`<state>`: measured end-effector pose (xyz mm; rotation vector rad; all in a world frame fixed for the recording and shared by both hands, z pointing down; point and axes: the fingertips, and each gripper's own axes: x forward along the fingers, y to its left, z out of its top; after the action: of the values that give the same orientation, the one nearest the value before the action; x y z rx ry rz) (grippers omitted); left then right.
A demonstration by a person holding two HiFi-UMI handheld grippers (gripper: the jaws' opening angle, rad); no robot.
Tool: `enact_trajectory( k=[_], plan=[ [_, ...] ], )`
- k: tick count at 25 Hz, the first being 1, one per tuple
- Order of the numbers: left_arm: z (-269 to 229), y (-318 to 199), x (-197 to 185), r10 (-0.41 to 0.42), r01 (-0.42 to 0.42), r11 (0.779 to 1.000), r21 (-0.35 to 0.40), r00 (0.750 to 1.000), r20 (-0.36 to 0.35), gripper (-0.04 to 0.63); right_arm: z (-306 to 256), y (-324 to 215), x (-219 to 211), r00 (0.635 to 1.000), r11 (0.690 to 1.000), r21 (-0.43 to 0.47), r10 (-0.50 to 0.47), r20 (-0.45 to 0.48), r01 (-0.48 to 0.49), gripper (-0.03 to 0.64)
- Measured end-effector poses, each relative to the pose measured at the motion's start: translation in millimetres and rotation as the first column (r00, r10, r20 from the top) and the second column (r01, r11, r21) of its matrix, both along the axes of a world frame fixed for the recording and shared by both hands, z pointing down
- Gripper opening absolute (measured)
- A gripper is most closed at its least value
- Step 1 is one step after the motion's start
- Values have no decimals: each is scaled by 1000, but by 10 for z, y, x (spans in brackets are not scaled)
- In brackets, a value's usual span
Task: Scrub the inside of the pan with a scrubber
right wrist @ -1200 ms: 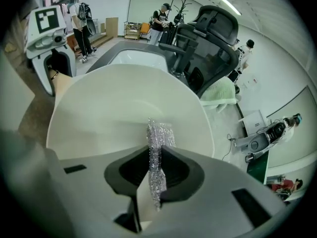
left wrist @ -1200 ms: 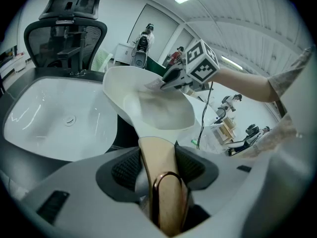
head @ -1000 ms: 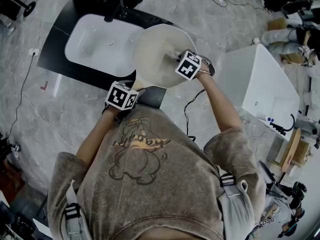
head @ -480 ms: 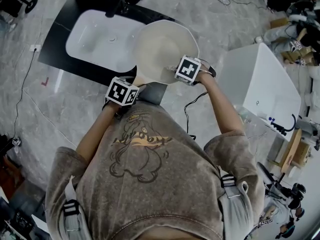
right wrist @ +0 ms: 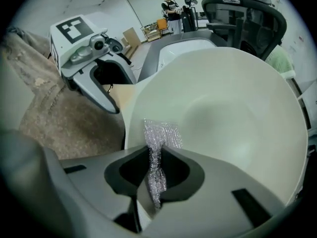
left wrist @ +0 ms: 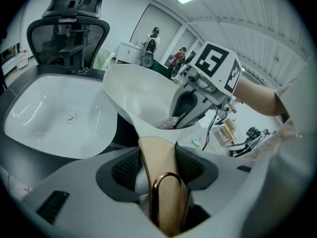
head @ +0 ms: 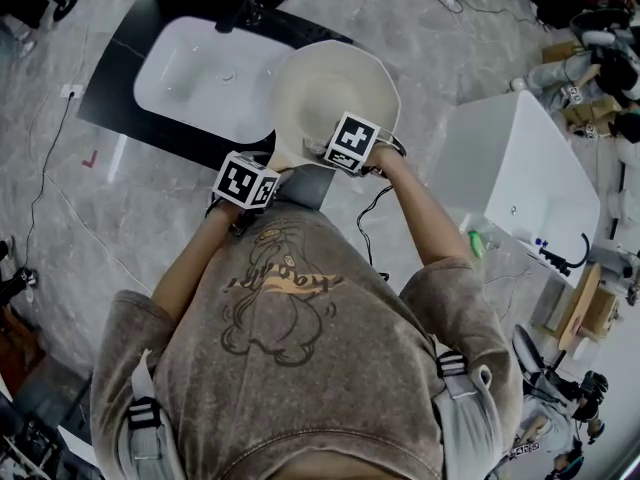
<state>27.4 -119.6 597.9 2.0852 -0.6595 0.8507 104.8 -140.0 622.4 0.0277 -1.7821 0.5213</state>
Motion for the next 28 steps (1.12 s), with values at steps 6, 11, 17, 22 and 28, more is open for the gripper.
enact_trajectory(
  k=[6,11,17,22,28],
  plan=[
    [45,40,18,8,-8,1000,-10,1000,3,236,112,-101,-316,998,999,-8,35,55,-34,83],
    [-5,11,37,-1,1,1000,-26,1000,-16,236,132,-319,-587,992,996,-1,84,97,-85,84],
    [14,31,50,10,-11,999,-35,1000,-18,238,277,-652,-723,989,983,128,123,81,-133,87],
    [3,43,73,18,-19,999,-40,1000,-23,238,398,-1048,-660,976,941,260,200,91,-217,91],
    [12,53,91,22,-23,999,-44,999,-30,238,428,-1467,-458,974,896,383,209,81,-224,91]
  ],
)
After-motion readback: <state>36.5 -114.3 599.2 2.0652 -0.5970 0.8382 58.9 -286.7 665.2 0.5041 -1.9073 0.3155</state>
